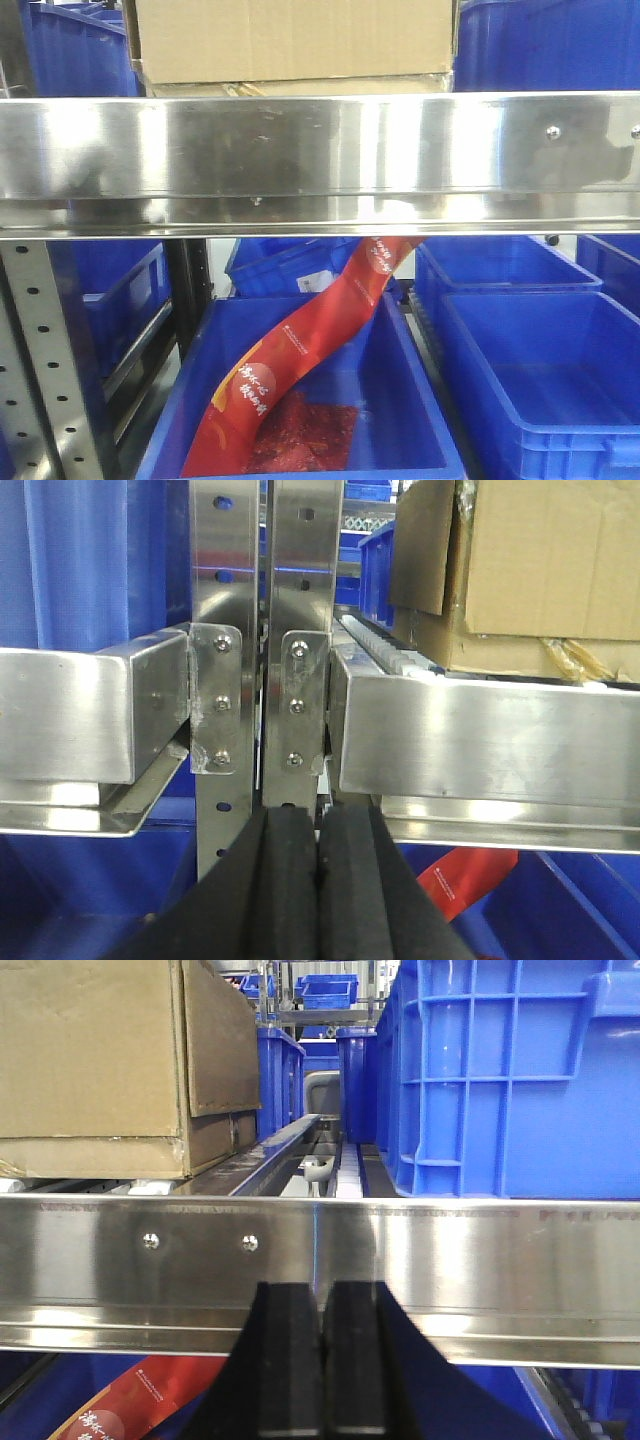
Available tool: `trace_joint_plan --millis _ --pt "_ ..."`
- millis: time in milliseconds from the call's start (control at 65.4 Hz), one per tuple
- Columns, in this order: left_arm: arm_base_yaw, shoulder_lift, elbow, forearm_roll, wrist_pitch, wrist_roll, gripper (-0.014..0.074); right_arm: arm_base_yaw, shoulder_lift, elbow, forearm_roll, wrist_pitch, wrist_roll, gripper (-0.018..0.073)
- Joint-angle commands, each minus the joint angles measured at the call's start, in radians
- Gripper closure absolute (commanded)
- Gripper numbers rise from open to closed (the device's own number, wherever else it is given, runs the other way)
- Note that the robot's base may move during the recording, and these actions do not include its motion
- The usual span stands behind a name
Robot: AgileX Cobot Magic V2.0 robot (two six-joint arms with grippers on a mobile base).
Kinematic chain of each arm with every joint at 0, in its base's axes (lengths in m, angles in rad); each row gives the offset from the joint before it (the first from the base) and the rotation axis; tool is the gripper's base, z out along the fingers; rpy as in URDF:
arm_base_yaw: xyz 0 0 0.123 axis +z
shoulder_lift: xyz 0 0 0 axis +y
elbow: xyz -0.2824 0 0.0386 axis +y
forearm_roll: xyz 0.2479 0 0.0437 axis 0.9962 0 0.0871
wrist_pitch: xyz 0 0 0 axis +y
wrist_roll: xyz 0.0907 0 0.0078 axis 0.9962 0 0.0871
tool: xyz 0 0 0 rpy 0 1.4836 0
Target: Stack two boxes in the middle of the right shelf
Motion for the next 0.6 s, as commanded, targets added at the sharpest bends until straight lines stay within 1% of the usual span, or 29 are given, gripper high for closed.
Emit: trace_joint_plan --millis 0,581 --pt "0.003 -0.006 -0.002 -0.007 -0.027 -0.002 0.0707 -0.004 -0.004 0.000 -0.009 -0.010 -0.008 0.0721" --pt "0.003 -0.006 -0.002 -0.007 -0.027 -0.002 0.0707 -0.004 -0.004 0.000 -0.009 -0.010 -0.008 0.0721"
